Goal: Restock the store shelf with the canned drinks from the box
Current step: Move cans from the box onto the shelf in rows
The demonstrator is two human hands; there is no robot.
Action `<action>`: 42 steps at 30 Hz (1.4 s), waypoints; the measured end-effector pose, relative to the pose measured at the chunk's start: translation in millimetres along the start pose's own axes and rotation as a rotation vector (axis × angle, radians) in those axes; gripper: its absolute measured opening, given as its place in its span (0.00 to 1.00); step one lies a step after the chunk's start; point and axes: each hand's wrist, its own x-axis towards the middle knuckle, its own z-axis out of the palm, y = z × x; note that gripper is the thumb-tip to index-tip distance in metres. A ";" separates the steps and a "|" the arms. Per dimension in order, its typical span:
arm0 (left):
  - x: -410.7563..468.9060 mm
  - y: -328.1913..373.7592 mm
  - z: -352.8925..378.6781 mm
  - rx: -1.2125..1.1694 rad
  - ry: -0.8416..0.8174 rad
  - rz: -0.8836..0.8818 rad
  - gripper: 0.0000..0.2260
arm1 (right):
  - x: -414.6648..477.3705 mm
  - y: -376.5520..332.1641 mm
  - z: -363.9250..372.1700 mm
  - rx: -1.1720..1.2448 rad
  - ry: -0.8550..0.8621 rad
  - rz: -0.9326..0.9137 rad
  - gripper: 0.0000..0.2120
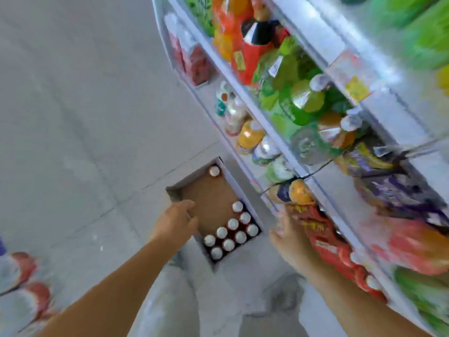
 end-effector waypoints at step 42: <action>297.7 -174.2 241.4 -0.249 -0.034 0.089 0.33 | 313.5 122.9 269.9 -0.102 -0.074 -0.024 0.22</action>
